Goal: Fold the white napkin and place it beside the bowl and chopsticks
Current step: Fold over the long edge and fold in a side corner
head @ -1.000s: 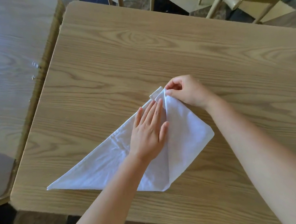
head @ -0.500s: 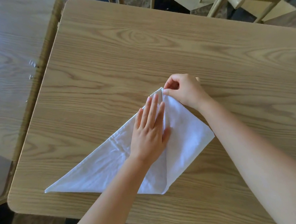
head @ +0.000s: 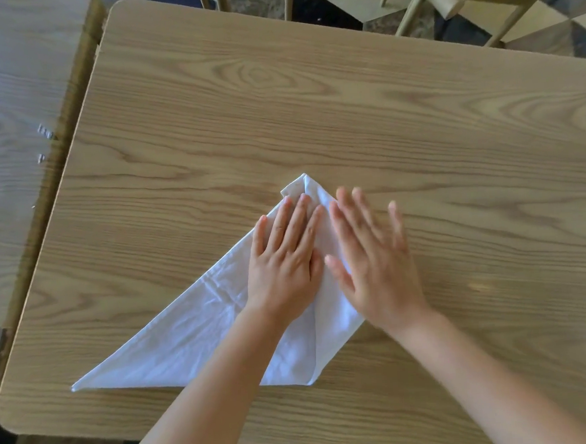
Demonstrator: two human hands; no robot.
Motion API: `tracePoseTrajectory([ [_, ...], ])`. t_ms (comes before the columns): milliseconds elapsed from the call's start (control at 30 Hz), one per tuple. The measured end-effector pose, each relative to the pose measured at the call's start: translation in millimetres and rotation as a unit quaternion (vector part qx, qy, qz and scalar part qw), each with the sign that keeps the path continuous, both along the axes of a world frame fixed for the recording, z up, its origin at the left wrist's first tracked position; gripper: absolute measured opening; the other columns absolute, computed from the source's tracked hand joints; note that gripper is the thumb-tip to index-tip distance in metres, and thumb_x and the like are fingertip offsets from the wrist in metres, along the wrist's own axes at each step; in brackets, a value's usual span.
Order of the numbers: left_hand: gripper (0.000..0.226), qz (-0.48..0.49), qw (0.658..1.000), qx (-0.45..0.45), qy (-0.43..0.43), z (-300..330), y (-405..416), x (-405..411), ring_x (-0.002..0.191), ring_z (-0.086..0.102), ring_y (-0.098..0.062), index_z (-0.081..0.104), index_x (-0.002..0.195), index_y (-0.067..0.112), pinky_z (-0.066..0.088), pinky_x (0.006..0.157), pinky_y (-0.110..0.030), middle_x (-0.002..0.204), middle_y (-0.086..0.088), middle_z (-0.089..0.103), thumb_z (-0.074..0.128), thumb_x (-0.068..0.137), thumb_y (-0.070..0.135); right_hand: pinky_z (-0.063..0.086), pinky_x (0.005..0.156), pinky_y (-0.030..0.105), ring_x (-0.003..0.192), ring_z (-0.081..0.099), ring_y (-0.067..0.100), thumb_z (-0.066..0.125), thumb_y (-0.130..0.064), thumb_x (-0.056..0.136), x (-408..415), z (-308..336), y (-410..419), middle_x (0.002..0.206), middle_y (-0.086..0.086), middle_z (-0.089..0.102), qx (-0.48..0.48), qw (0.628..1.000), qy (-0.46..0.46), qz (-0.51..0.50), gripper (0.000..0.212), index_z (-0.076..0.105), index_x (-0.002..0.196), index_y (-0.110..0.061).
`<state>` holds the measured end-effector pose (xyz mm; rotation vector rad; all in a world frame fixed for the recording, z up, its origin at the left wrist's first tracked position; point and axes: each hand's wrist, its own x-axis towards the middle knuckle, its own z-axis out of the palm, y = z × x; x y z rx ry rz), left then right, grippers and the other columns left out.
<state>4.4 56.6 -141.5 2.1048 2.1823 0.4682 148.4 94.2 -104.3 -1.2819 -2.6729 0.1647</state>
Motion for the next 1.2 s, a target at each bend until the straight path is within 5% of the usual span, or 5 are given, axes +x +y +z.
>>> tracePoseTrajectory([
  [300, 0.072, -0.042, 0.996, -0.071, 0.03, 4, -1, -2, 0.143, 0.021, -0.019, 0.032, 0.145, 0.011, 0.014, 0.109, -0.047, 0.155, -0.002, 0.025, 0.041, 0.084, 0.049, 0.009, 0.114, 0.048, 0.143, 0.011, 0.021, 0.032, -0.047, 0.092, 52, -22, -56, 0.154, 0.009, 0.016, -0.107, 0.988, -0.101, -0.036, 0.064, 0.022, 0.146, -0.014],
  [633, 0.075, -0.042, 0.993, -0.106, 0.039, 7, 0, 0, 0.145, 0.01, -0.014, 0.016, 0.149, 0.014, 0.011, 0.111, -0.049, 0.158, 0.001, 0.013, 0.031, 0.086, 0.052, 0.014, 0.113, 0.049, 0.144, 0.011, 0.018, 0.03, -0.039, 0.096, 60, -21, -123, 0.155, -0.002, 0.018, -0.141, 0.979, -0.065, 0.13, 0.054, 0.019, 0.147, -0.024],
  [1100, 0.075, -0.038, 0.992, -0.114, 0.042, 7, 2, -1, 0.145, 0.007, -0.015, 0.018, 0.149, 0.018, 0.01, 0.112, -0.05, 0.158, 0.002, 0.012, 0.028, 0.085, 0.056, 0.011, 0.113, 0.052, 0.144, 0.009, 0.019, 0.035, -0.042, 0.095, 72, -18, -143, 0.156, -0.004, 0.016, -0.145, 0.971, -0.094, 0.169, 0.057, 0.019, 0.147, -0.026],
  [1200, 0.074, -0.043, 0.991, -0.118, 0.037, 9, 0, -2, 0.145, 0.004, -0.013, 0.013, 0.15, 0.018, 0.0, 0.114, -0.049, 0.159, 0.002, 0.008, 0.021, 0.087, 0.057, 0.012, 0.111, 0.056, 0.142, 0.022, 0.018, 0.034, -0.04, 0.095, 64, -6, -142, 0.152, -0.002, 0.03, -0.136, 0.979, -0.05, 0.147, 0.051, 0.032, 0.143, -0.024],
])
